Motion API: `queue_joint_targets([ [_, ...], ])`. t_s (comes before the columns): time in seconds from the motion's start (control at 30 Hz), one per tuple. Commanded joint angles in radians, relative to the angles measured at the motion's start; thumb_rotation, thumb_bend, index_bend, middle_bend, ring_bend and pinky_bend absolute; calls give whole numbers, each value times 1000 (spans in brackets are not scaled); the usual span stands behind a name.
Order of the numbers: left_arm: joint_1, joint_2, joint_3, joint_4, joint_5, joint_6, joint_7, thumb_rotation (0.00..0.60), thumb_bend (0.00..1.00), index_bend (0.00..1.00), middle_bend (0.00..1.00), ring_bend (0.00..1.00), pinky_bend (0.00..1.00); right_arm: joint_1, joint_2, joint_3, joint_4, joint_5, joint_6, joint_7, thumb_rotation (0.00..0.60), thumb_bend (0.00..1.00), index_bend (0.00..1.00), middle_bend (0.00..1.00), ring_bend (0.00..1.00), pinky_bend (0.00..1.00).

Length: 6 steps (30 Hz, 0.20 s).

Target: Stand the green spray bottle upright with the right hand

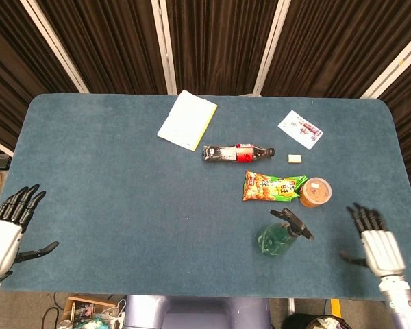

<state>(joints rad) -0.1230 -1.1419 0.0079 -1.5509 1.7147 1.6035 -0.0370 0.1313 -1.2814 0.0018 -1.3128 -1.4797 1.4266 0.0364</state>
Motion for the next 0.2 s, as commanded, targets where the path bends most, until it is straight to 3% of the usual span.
queue_joint_targets([
  [0.03, -10, -3, 0, -2, -25, -39, 17, 600, 68, 0, 0, 0, 128, -38, -27, 75, 54, 38, 122, -108, 600, 197, 0, 0, 0, 0],
  [0.2, -23, -6, -2, -7, -47, -80, 34, 600, 69, 0, 0, 0, 128, -72, 40, 66, -92, 84, 86, -74, 600, 198, 0, 0, 0, 0],
])
